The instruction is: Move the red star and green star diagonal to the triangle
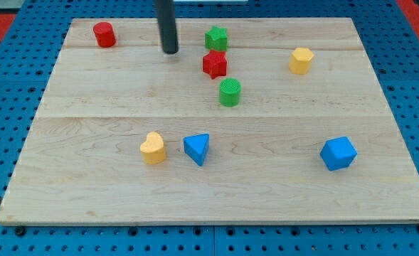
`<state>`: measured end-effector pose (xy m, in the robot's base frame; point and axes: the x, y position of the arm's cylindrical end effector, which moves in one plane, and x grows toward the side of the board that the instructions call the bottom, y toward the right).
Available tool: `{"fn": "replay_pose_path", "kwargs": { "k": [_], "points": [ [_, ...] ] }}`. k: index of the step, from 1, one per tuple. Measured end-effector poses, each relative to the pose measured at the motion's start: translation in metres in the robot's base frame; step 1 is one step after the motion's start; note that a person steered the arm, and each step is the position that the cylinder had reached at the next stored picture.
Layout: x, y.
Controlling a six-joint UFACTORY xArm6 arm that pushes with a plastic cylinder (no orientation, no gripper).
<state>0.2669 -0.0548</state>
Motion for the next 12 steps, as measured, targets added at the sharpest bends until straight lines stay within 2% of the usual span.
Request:
{"fn": "replay_pose_path", "kwargs": {
  "k": [1,3,4,5,7,8,9,10,11,12],
  "points": [
    [-0.017,0.070],
    [-0.075,0.079],
    [-0.029,0.138],
    [0.021,0.114],
    [0.030,0.086],
    [0.079,0.067],
    [0.052,0.037],
    [0.080,0.023],
    [0.091,-0.024],
    [0.050,-0.073]
  ]
}}
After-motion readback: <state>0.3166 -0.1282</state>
